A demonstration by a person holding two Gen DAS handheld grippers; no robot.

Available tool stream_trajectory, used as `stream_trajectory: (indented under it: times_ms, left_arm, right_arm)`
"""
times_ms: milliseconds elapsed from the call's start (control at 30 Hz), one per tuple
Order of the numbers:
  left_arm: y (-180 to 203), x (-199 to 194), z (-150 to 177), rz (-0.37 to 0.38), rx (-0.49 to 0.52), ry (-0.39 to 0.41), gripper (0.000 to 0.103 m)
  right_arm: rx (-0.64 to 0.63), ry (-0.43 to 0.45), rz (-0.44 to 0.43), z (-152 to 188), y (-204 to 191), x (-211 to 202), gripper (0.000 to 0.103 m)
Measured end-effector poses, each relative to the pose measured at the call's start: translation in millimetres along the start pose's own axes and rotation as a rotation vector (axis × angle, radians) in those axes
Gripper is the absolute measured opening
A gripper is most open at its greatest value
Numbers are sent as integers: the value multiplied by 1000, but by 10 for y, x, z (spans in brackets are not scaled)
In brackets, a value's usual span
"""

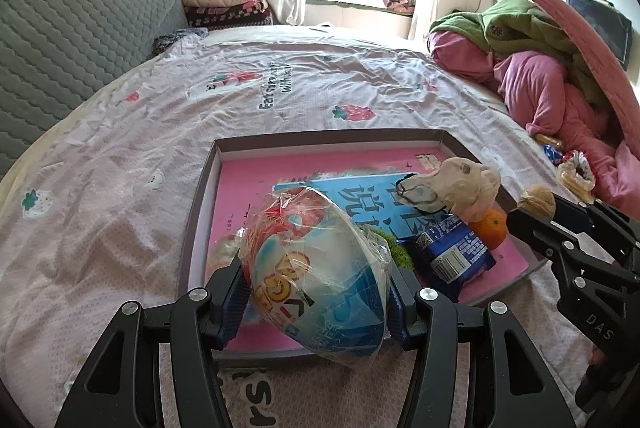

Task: Organize objects
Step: 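Carry the egg snack and the walnut over and into the pink box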

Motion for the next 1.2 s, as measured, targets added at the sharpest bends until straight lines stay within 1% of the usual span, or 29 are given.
stream_trajectory:
  times_ms: [133,400,533,767,1200]
  left_arm:
    - [36,2,17,-3,14,7,59]
    - [148,-13,102,18,41,10,59]
    - [180,58,150,32,44,-14,59]
    - [194,166,219,34,37,-48,58]
    - [189,168,210,38,33,-47,58]
  right_arm:
    - [3,-16,-12,18,-4,68,35]
    - [4,-52,-23,115,-46,145,35]
    - [1,-65,-26,152,-71,177,35]
    - [-3,-75,-26,193,-89,204,35]
    - [12,-104,-25,263,-83,261,35]
Point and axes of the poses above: each gripper's, at about its wrist camera, not at the fingertips, and x roughly the way its jaws point, y to its right, z to its underside, the point moved 2 cm from there along x, roughly the way its jaws point, and after that the axes turned 10 degrees about -z, right-handed, at the moved point
